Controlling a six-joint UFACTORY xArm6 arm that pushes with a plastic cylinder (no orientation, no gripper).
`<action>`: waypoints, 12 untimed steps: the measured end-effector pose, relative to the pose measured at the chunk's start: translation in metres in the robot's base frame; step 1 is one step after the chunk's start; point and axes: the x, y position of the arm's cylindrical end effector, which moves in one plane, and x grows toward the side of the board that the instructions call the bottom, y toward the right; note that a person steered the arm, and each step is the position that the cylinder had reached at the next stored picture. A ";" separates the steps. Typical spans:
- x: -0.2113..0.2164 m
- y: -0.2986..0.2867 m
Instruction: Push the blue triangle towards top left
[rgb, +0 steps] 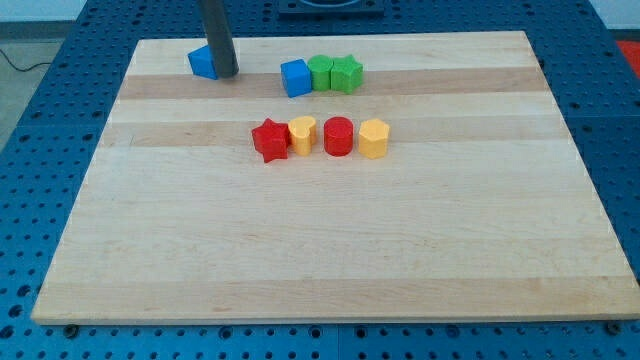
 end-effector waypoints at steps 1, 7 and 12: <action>-0.004 -0.029; -0.035 -0.089; 0.008 -0.086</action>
